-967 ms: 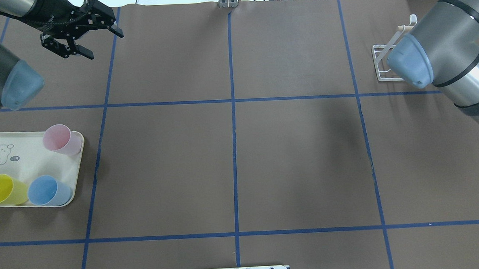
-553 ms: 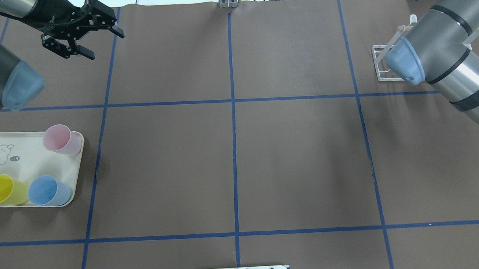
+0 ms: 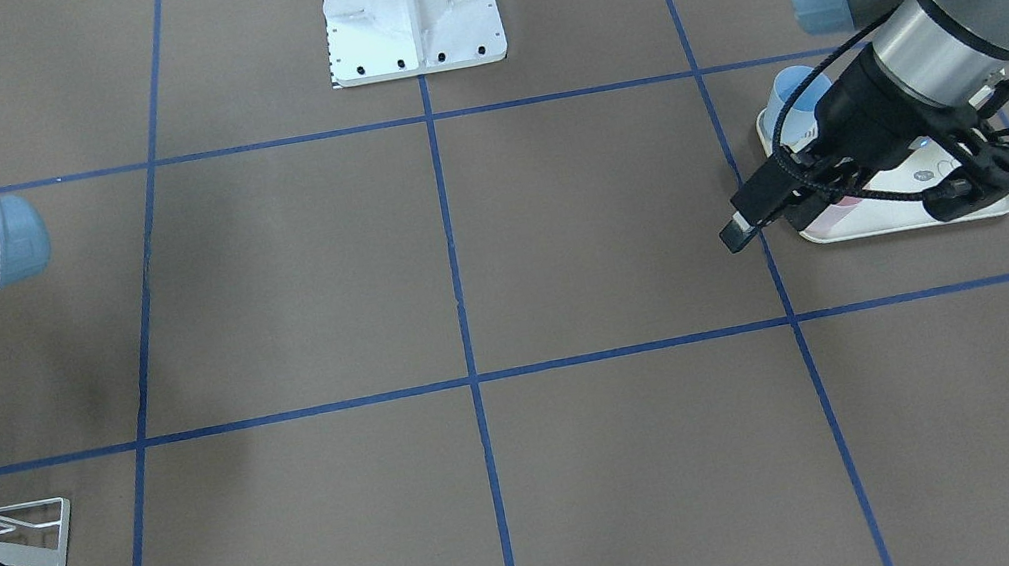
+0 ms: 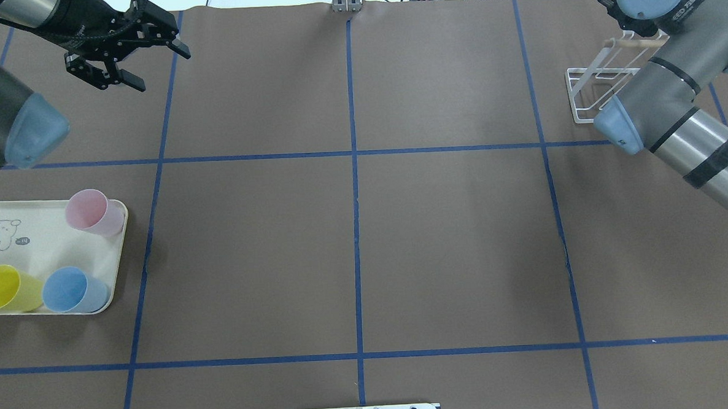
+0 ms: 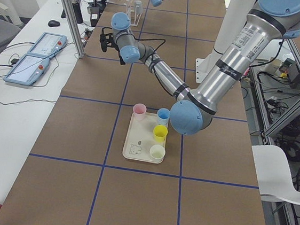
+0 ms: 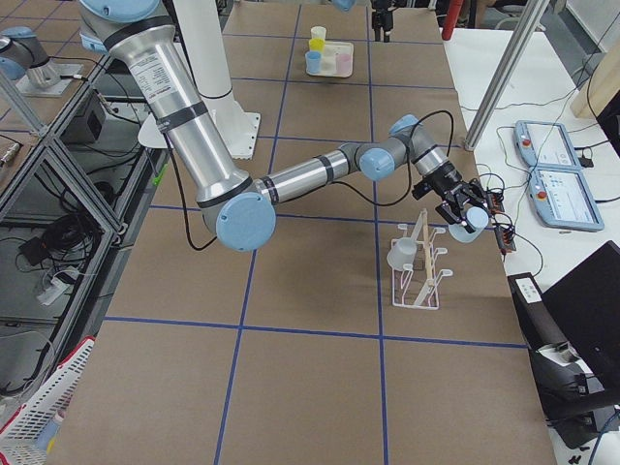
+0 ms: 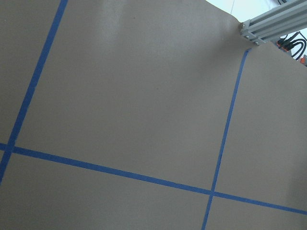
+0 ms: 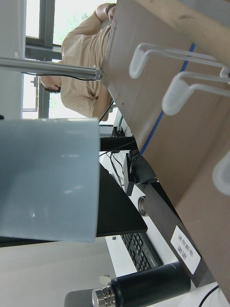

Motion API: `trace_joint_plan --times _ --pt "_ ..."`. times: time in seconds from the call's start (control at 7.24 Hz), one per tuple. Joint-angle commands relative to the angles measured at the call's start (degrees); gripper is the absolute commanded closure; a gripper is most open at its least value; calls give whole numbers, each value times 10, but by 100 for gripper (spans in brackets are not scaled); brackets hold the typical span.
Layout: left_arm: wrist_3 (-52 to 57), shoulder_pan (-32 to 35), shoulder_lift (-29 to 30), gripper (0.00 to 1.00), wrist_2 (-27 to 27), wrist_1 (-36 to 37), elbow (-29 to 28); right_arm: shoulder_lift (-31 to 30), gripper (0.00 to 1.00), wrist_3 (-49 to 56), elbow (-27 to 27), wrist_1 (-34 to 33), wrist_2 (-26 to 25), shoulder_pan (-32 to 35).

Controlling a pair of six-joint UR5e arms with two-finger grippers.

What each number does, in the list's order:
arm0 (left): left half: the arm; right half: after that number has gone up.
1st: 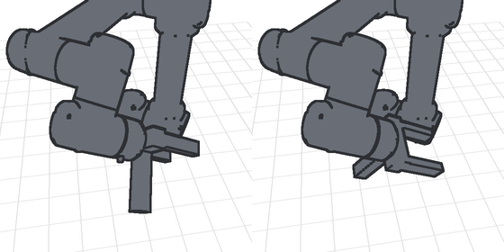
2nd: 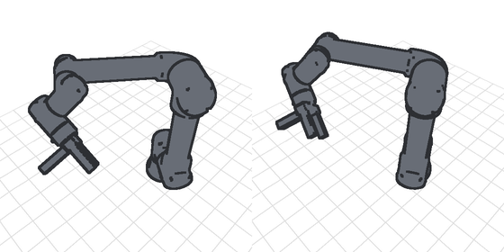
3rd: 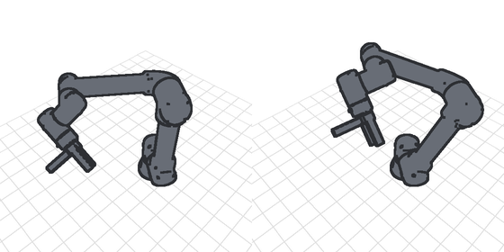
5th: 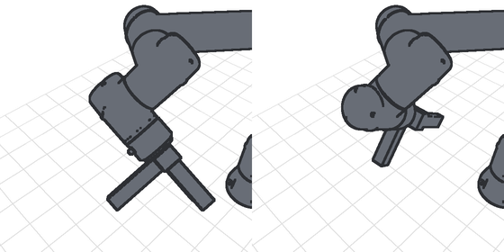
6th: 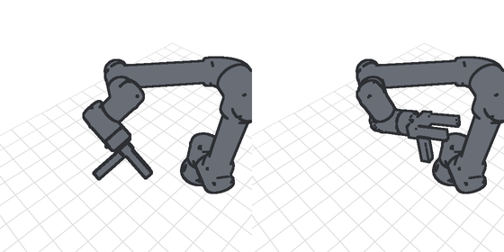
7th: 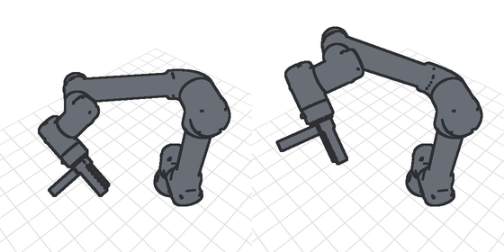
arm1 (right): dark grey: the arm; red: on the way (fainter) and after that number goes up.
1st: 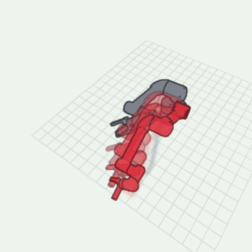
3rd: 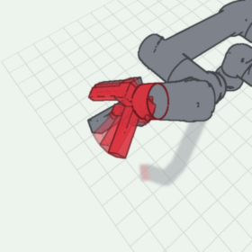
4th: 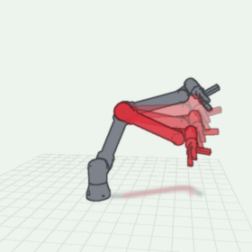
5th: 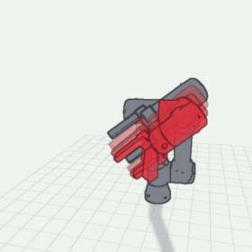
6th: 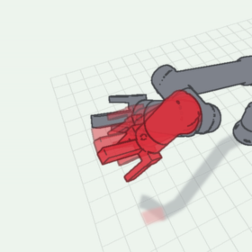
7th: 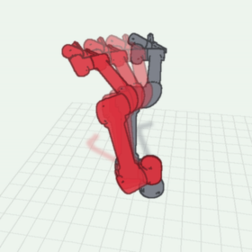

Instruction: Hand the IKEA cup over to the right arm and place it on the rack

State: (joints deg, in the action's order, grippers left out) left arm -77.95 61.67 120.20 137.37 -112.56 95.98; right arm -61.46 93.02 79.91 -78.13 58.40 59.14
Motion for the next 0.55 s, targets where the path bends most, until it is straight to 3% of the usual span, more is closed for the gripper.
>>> trace_joint_plan --times 0.0,0.41 --pt "0 -1 -1 0 0 0 0 -7 55 4 -15 8 -25 -15" --pt "0 -1 0 0 0 0 -1 -21 53 -3 -13 9 -39 -15"
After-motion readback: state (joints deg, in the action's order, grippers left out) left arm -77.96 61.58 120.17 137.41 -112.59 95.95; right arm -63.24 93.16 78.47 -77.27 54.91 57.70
